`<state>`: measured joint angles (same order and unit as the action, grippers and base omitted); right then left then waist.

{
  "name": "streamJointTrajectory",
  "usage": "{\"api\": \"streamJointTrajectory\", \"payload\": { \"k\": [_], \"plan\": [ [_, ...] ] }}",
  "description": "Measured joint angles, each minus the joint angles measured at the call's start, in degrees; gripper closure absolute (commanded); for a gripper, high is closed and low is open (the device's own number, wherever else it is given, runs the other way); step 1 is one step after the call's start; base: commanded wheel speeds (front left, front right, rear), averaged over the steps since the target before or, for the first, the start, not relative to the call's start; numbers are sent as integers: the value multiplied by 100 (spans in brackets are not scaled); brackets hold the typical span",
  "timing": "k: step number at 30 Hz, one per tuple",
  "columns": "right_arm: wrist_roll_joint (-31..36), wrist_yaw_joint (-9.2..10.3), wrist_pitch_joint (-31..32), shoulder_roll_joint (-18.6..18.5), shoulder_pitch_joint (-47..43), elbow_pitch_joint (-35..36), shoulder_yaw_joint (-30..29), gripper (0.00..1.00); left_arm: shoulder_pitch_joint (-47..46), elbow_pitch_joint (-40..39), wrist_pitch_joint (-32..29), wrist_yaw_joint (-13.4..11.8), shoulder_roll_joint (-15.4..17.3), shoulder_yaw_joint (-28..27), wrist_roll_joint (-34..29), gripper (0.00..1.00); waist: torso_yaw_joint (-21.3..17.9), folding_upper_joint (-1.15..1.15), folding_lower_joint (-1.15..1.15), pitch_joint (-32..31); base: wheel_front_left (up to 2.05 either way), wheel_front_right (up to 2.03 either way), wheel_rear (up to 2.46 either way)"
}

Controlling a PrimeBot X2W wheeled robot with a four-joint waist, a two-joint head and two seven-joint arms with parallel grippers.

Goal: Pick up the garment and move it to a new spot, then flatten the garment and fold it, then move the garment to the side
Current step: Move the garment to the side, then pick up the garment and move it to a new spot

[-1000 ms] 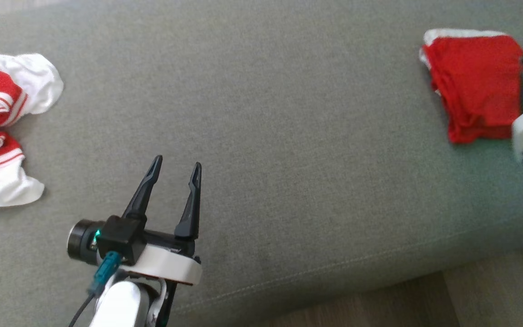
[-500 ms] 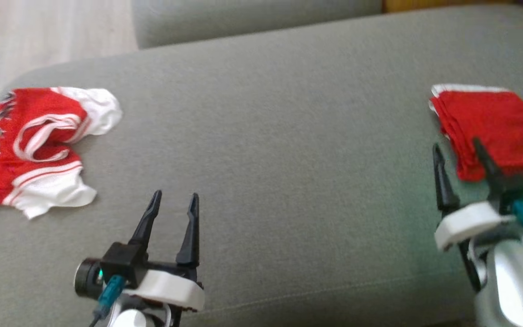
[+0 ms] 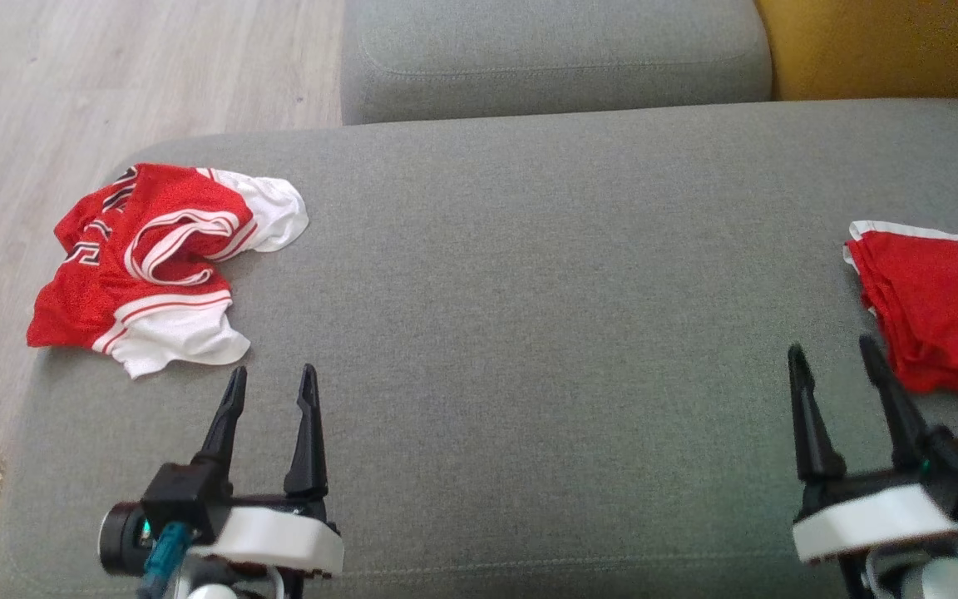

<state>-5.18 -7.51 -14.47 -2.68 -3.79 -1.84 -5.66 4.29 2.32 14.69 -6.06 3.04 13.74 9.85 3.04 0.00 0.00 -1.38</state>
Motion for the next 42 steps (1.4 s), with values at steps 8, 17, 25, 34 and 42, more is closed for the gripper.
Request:
{"api": "streamJointTrajectory", "payload": {
  "k": [8,17,25,34,42],
  "plan": [
    [-3,0,0,19,-275,-22,3,0,140,-137,0,57,0,-118,-328,0,49,0,0,-60,0,0,0],
    [-11,0,0,21,-308,-33,63,0,230,-53,0,59,1,-151,-330,0,57,0,0,-93,0,0,0],
    [-11,0,0,22,-413,-32,65,0,231,-21,0,59,1,-149,-328,0,52,0,0,-98,0,0,0],
    [-43,0,0,23,-414,-20,126,0,228,-12,0,56,1,-134,-320,0,276,0,0,-40,0,0,0],
    [-45,0,0,25,-414,-18,201,0,220,-42,0,41,1,-103,-307,0,836,0,0,31,0,0,0]
  ]
}}
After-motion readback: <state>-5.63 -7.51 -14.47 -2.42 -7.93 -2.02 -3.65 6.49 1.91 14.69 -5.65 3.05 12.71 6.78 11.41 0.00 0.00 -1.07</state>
